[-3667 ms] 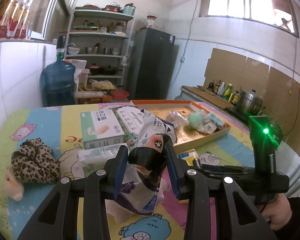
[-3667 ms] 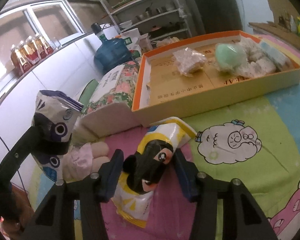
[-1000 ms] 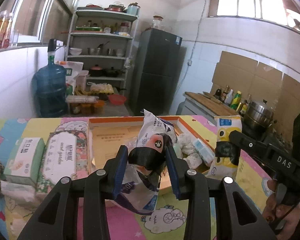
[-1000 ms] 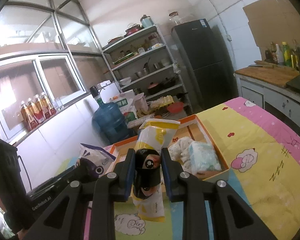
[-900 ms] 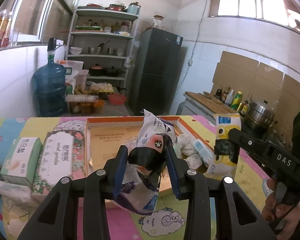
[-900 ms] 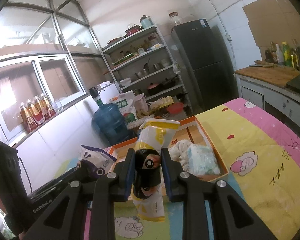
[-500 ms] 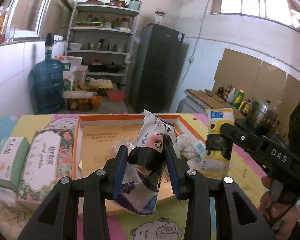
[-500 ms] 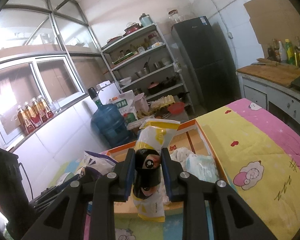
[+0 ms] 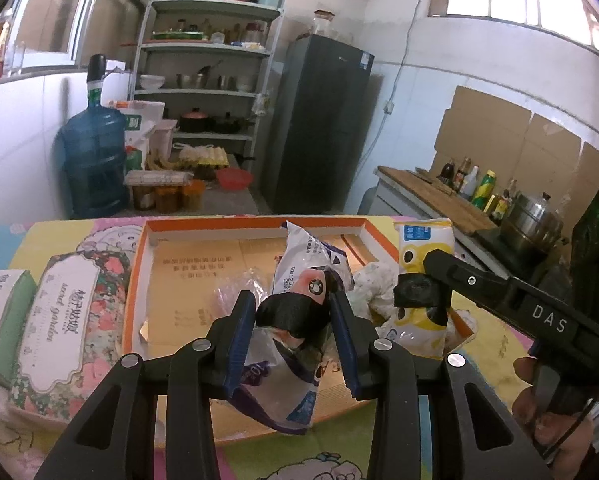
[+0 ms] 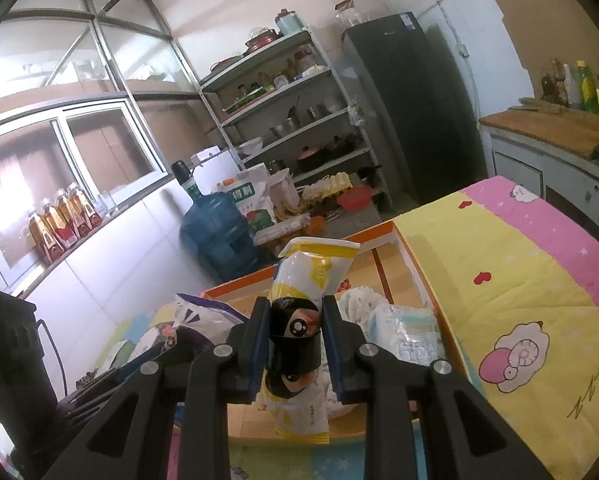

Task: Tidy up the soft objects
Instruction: 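Carry the printed bag and yellow package with both tools over the orange box, then lower both items into the box and open both tools to release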

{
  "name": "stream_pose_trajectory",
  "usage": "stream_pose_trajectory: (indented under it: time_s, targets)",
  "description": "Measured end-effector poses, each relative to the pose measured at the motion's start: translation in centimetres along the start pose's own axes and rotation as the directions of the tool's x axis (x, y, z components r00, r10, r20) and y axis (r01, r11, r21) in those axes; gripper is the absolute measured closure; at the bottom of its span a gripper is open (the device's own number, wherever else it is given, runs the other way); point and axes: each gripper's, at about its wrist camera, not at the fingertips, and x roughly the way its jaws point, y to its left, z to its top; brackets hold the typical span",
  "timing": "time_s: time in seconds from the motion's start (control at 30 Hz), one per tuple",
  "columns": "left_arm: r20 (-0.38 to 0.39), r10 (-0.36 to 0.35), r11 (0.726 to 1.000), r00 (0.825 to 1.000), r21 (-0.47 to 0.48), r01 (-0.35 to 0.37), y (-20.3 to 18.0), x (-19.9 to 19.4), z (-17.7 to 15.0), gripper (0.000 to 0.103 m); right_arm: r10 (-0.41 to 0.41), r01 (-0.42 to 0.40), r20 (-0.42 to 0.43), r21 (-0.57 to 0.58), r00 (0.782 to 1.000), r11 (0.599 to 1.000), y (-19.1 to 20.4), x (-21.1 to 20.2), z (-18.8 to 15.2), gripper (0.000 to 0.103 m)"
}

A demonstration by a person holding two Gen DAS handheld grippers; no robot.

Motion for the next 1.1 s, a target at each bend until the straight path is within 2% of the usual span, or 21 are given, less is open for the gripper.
stream_pose_trajectory:
  time_s: [0.6,0.83,1.03,1.1]
  targets:
    - [-0.039,0.024,1.000,0.999,-0.011,-0.024,0.3,2.3,-0.1,0.065,0.019,-0.019,-0.071,-0.006,0.997,1.000,-0.2,2.6,-0.8,0.077]
    - [-0.011,0.013,1.000,1.000,-0.026,-0.013,0.7,1.5,-0.1,0.065,0.025,-0.025,-0.061,0.003,0.998,1.000,-0.4,2.4,-0.9,0.077]
    - [-0.019,0.003,1.000,1.000,-0.021,-0.003,0.7,1.1,0.0,0.058,0.019,-0.019,-0.055,0.016,0.998,1.000,-0.6,2.2,-0.9,0.076]
    - [-0.015,0.004,1.000,1.000,-0.014,-0.004,0.7,0.7,0.0,0.057,0.014,-0.013,-0.056,0.019,0.998,1.000,-0.6,2.2,-0.8,0.071]
